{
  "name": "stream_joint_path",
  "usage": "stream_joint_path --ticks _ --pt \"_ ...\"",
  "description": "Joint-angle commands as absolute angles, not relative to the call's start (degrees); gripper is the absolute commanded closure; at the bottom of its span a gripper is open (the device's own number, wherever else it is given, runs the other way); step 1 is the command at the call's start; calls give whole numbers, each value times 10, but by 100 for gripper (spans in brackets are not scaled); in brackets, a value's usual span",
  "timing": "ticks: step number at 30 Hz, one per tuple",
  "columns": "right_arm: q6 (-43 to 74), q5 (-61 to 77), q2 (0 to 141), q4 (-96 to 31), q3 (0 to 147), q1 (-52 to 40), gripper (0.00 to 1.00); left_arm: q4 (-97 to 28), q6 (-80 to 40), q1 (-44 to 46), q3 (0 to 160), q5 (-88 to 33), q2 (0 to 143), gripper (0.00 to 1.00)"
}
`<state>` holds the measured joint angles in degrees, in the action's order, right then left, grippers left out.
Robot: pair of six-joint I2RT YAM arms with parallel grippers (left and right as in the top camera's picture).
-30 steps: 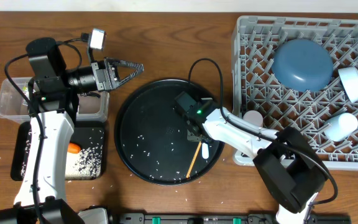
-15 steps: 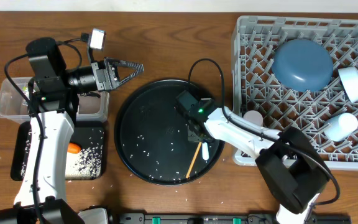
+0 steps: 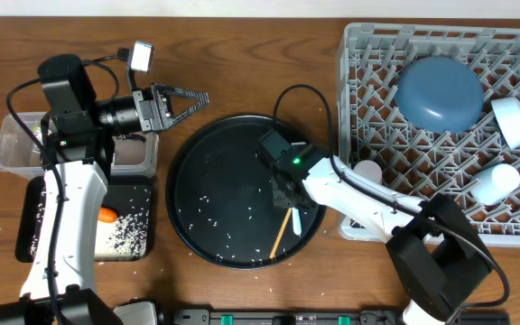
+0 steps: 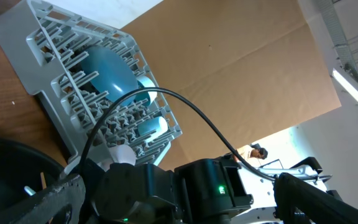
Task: Sort waste into correct bins and load items into the dishwasher rack
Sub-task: 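Close right gripper on the white knife and lift it, then carry the knife right and drop it into the rack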
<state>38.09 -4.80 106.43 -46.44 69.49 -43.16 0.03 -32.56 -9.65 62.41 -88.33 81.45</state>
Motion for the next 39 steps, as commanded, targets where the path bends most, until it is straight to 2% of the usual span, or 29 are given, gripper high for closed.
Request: stream_joint_path --ticks 1,16,35,39 --pt "355 -39 1049 -465 693 -431 99 1 -316 -98 625 -889 815 2" --pt "342 -27 1028 -453 681 -436 99 1 -316 -98 625 -889 815 2" --pt "342 -27 1034 -247 557 -444 99 1 -316 -98 625 -889 816 2" --pt "342 -27 1034 -236 544 -449 99 1 -316 -98 625 -889 816 2"
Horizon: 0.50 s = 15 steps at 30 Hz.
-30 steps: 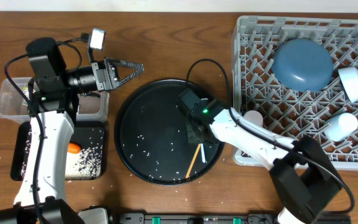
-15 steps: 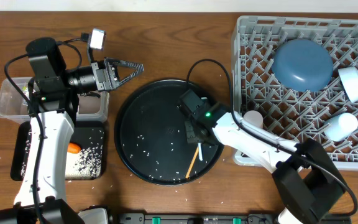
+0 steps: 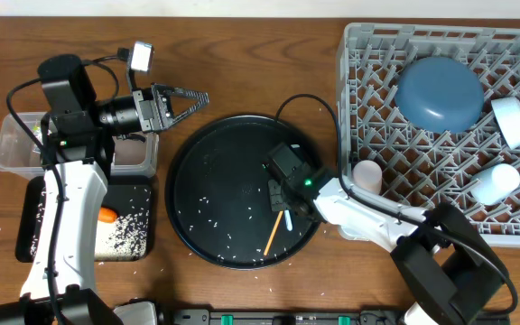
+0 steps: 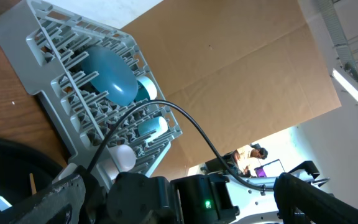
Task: Sort waste into correct bins and load items into the dishwasher rack
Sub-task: 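Carry the knife right and drop it into the rack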
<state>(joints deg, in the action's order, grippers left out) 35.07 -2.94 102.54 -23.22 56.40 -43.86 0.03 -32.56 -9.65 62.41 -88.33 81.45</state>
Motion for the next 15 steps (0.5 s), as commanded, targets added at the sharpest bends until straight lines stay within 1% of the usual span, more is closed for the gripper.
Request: stream_joint_path --ticks 1,13,15 --pt "341 -27 1034 -236 544 -450 99 1 -316 -98 625 -889 816 2" --pt "325 -27 1034 -245 544 -458 98 1 -316 -98 625 -889 816 2" --pt "325 -27 1034 -247 544 -458 99 1 -316 -98 625 -889 816 2"
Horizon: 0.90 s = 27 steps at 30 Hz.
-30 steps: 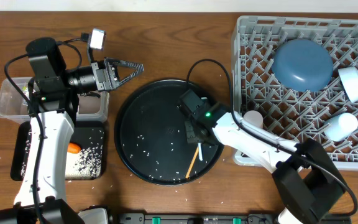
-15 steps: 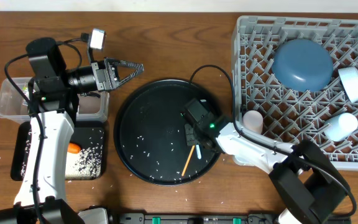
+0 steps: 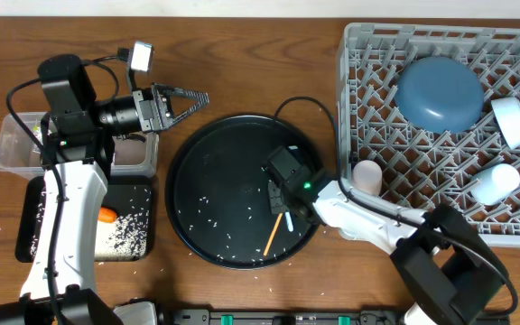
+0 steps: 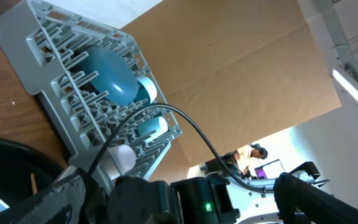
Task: Sort waste into correct bins and load items into the dishwasher rack
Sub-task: 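Carry the knife right and drop it into the rack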
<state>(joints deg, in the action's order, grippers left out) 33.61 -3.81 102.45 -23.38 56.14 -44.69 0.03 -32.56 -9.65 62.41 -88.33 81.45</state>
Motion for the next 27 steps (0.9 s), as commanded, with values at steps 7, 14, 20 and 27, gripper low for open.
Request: stream_joint_path --ticks 7,14,20,27 --pt "297 -28 1033 -244 550 -457 99 1 -316 -98 625 -889 816 2" --pt "266 -27 991 -254 584 -448 99 1 -316 -98 625 -889 815 2" --pt "265 -27 927 -265 588 -446 99 1 -316 -98 625 -889 815 2" --pt "265 -51 822 -359 588 -409 99 1 -316 -98 625 -889 816 2"
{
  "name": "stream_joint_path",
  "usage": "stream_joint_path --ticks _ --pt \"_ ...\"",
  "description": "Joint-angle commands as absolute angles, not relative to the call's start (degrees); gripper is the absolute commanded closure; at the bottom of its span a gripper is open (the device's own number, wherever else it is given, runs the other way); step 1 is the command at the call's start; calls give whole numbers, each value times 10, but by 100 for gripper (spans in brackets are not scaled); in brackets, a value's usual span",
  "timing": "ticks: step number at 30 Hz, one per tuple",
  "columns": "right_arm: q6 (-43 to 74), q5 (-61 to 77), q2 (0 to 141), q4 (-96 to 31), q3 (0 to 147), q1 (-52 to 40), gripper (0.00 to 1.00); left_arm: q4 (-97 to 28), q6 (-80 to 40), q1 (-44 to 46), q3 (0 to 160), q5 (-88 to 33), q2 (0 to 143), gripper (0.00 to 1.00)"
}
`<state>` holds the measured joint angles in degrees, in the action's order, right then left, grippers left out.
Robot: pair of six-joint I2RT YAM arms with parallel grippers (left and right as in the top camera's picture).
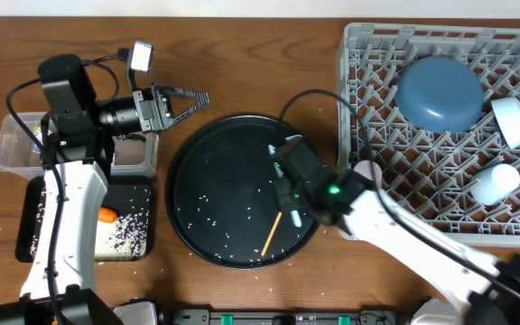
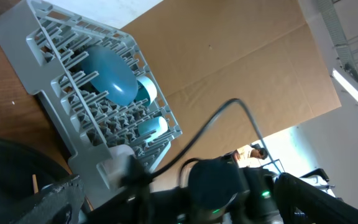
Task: Sort waste into correct bins and load items into the dishwasher rack
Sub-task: 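Carry the knife right and drop it into the rack, then move right gripper back left to the wooden chopstick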
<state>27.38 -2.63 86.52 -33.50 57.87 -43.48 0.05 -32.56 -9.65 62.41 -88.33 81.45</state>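
Observation:
A round black tray (image 1: 215, 181) speckled with rice grains lies mid-table, with an orange stick (image 1: 270, 236) on its right part. My right gripper (image 1: 281, 162) hangs above the tray's right side, blurred. It looks shut on a pale blue utensil (image 1: 293, 215), whose ends show on both sides of it. The grey dishwasher rack (image 1: 513, 230) holds a blue bowl (image 1: 441, 92) and white cups (image 1: 511, 120). My left gripper (image 1: 197, 102) is open and empty, up left of the tray. The left wrist view shows the rack (image 2: 55, 37) and the bowl (image 2: 107, 68).
A clear bin (image 1: 21, 144) stands at the far left. In front of it a black rectangular bin (image 1: 79, 239) holds rice and an orange scrap (image 1: 106, 215). One white cup (image 1: 366, 173) sits at the rack's near-left corner, close to my right arm.
My right arm has come up off the tray and looks larger and blurred. The pale blue utensil now shows at both ends of the gripper. The stick and my left arm have not moved.
My right gripper was low over the tray's right part, beside the stick and the pale blue utensil. Then it sat lower and nearer the tray's right rim, over the utensil, and stayed there. Now it is raised with the utensil. My left gripper stayed open throughout.

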Motion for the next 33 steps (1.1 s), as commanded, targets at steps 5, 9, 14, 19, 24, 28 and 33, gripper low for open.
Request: stream_joint_path --ticks 5,9,14,19,24,28,33 --pt "235 -62 736 -454 588 -320 99 1 -316 -98 625 -889 816 2" --pt "195 -55 678 -508 588 -222 99 1 -316 -98 625 -889 815 2" --pt "129 -28 654 -530 588 -131 99 1 -316 -98 625 -889 816 2" --pt "110 -12 687 -528 588 -100 99 1 -316 -98 625 -889 815 2" --pt "88 -21 749 -490 588 -90 99 1 -316 -98 625 -889 816 2" --pt "77 -62 804 -446 588 -83 99 1 -316 -98 625 -889 816 2" --pt "65 -62 851 -417 588 -59 99 1 -316 -98 625 -889 816 2"
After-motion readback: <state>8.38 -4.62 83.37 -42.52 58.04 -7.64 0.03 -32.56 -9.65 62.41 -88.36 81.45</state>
